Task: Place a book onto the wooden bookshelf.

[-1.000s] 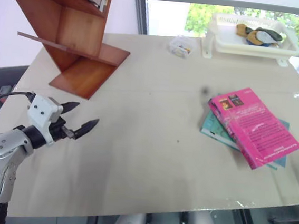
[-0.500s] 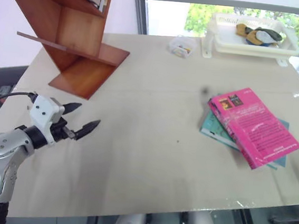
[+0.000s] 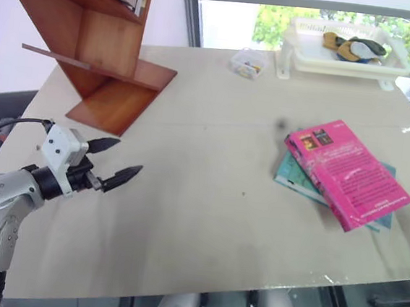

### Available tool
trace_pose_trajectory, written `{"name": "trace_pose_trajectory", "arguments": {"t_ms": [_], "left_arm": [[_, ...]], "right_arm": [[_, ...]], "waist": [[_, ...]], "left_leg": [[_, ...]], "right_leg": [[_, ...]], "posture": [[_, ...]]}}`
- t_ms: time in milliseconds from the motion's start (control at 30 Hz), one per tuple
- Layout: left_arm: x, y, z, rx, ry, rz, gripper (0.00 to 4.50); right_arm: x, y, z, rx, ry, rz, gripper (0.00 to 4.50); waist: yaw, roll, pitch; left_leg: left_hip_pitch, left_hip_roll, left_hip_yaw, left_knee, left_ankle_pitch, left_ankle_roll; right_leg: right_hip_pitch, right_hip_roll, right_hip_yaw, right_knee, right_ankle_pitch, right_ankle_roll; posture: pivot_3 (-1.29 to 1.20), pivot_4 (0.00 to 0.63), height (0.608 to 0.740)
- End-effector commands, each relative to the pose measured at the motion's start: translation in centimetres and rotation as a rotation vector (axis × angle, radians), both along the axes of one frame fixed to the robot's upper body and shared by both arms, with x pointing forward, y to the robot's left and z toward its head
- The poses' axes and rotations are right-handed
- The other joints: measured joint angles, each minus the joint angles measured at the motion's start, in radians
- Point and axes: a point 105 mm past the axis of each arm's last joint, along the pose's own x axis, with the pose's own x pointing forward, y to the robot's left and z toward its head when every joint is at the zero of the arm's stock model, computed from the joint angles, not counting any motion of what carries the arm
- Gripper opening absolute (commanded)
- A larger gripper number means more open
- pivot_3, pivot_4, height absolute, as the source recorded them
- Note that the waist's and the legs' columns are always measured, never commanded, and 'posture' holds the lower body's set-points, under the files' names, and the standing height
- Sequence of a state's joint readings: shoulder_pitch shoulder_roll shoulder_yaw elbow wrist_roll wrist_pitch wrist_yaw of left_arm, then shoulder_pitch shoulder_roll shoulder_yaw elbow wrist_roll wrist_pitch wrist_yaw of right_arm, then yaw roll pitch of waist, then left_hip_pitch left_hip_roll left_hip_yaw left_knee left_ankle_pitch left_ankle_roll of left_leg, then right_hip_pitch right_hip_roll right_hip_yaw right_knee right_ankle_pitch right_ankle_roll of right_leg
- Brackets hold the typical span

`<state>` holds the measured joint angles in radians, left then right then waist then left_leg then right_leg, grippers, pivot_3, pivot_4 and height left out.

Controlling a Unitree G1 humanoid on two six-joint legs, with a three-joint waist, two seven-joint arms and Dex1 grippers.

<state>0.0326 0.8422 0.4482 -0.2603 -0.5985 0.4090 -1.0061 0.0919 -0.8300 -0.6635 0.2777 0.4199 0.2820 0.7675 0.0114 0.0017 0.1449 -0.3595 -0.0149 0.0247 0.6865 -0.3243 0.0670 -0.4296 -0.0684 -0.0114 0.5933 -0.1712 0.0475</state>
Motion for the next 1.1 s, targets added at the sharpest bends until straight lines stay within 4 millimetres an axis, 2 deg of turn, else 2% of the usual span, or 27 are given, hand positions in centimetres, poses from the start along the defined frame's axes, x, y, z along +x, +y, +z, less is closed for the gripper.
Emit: {"name": "trace_pose_trajectory", "arguments": {"t_ms": [33, 200, 367, 500, 533, 600, 633, 733, 833, 967, 1100], "left_arm": [[-1.0, -0.4, 2.7, -0.008, -0.061, -0.094, 4.47], [-1.4, -0.8, 3.7, -0.003, -0.086, -0.152, 4.47], [-1.6, -1.2, 3.5, -0.001, -0.082, -0.174, 4.47], [-1.8, -1.1, 3.5, 0.011, -0.081, -0.172, 4.47], [-1.9, -1.0, 3.7, 0.007, -0.083, -0.168, 4.47], [-2.1, -1.0, 3.6, 0.014, -0.080, -0.164, 4.47], [-2.2, -0.9, 3.5, 0.016, -0.077, -0.164, 4.47], [-2.2, -0.9, 3.4, 0.013, -0.076, -0.160, 4.47], [-2.0, -1.0, 3.2, 0.011, -0.075, -0.159, 4.47], [-1.7, -1.3, 3.1, 0.009, -0.080, -0.169, 4.47], [-1.7, -1.1, 3.1, 0.016, -0.083, -0.167, 4.47]], "right_arm": [[0.9, 0.0, 0.5, -0.029, -0.035, -0.042, 3.15], [2.6, 2.7, -0.7, -0.031, -0.012, 0.039, 3.15], [5.3, 6.7, -1.4, -0.012, -0.047, 0.139, 3.15], [6.1, 6.1, 1.3, -0.143, -0.195, 0.058, 3.15], [6.0, 5.5, 2.7, -0.225, -0.258, 0.021, 3.15], [6.0, 5.2, 3.4, -0.261, -0.292, 0.006, 3.15], [6.1, 5.2, 2.9, -0.227, -0.276, 0.004, 3.15], [6.7, 7.2, 1.0, -0.215, -0.204, 0.115, 3.15], [7.2, 8.5, 0.6, -0.204, -0.206, 0.153, 3.15], [8.8, 11.3, -0.6, -0.175, -0.183, 0.192, 3.15], [9.4, 13.5, -1.6, -0.114, -0.176, 0.259, 3.15]], "waist": [[0.000, 0.000, 0.000], [0.000, 0.000, 0.000], [-0.004, 0.000, 0.000], [-0.015, 0.001, 0.001], [-0.014, 0.001, 0.001], [-0.016, 0.001, 0.001], [-0.016, 0.001, 0.001], [-0.021, 0.000, 0.001], [-0.023, 0.000, 0.001], [-0.028, -0.001, 0.000], [-0.027, -0.002, 0.000]], "left_leg": [[0.000, 0.000, 0.000, 0.000, 0.000, 0.000], [0.000, 0.000, -0.001, -0.001, 0.000, 0.000], [0.000, 0.000, -0.001, 0.000, 0.000, 0.000], [0.000, 0.000, -0.001, 0.000, 0.000, 0.000], [0.000, 0.000, -0.001, 0.000, 0.000, 0.000], [-0.001, 0.000, -0.001, -0.001, 0.000, 0.000], [-0.001, 0.000, -0.001, -0.001, 0.000, -0.001], [-0.001, 0.000, -0.002, -0.001, 0.000, -0.001], [0.000, 0.000, -0.001, -0.001, 0.000, -0.001], [0.000, 0.000, -0.001, -0.001, 0.000, -0.001], [0.001, 0.001, -0.001, -0.001, 0.000, -0.001]], "right_leg": [[0.000, 0.000, 0.000, 0.000, 0.000, 0.000], [0.000, 0.002, 0.000, 0.000, 0.000, 0.000], [0.000, 0.002, 0.000, 0.000, 0.000, 0.000], [-0.001, 0.002, 0.001, 0.000, 0.000, 0.000], [-0.001, 0.002, 0.000, 0.001, 0.000, 0.000], [-0.001, 0.002, 0.000, 0.001, 0.000, 0.000], [-0.002, 0.002, 0.000, 0.001, 0.001, 0.001], [-0.001, 0.002, 0.000, 0.000, 0.001, 0.001], [-0.001, 0.002, 0.000, 0.001, 0.000, 0.000], [-0.001, 0.002, 0.001, 0.001, 0.000, 0.000], [-0.001, 0.003, 0.001, 0.002, 0.000, 0.000]], "posture": [[0.00, 0.150, 0.740], [0.00, 0.150, 0.740], [0.00, 0.150, 0.740], [0.00, 0.150, 0.740], [0.00, 0.150, 0.740], [0.00, 0.150, 0.740], [0.00, 0.150, 0.740], [0.00, 0.150, 0.740], [0.00, 0.150, 0.740], [0.00, 0.150, 0.740], [0.00, 0.150, 0.740]]}}
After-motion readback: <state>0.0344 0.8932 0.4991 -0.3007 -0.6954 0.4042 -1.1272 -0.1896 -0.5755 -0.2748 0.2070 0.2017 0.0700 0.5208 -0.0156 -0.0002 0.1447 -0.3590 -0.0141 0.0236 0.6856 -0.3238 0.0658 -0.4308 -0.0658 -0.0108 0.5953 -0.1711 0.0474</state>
